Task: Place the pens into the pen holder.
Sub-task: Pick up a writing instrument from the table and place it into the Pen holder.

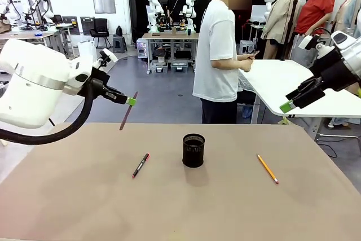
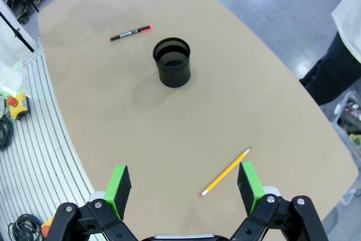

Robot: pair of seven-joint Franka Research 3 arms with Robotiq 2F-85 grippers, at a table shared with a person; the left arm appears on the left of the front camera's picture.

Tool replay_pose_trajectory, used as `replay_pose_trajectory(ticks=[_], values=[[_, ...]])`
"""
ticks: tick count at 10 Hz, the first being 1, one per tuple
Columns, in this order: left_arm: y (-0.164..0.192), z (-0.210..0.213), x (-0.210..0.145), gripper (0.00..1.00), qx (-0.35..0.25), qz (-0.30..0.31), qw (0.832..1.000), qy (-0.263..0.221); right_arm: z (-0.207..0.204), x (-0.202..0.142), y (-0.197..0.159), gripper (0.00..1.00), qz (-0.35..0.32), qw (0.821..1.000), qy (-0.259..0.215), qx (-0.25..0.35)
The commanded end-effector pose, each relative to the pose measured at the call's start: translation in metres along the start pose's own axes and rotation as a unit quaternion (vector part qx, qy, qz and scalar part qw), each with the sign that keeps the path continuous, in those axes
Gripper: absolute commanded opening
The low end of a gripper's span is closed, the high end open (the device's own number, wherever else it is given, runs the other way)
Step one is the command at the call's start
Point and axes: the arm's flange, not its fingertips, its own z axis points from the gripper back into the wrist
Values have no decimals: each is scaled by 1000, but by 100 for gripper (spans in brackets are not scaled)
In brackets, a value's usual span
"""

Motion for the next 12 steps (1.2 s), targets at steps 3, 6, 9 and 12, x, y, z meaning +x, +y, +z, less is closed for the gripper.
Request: replay_pose_trajectory(ticks=[3, 6, 9, 12], values=[[-1, 0, 4, 0, 10, 9, 1000, 16, 0, 1, -1, 100, 3, 1000, -6, 3], [-1, 10, 2, 0, -106, 13, 994, -34, 0, 1, -1, 100, 3, 1000, -6, 3], [5, 5, 15, 0, -159, -45, 977, -135, 0, 1, -1, 100, 3, 1000, -6, 3], [-1, -36, 35, 0, -99, -127, 971, -174, 0, 1, -1, 100, 3, 1000, -6, 3]])
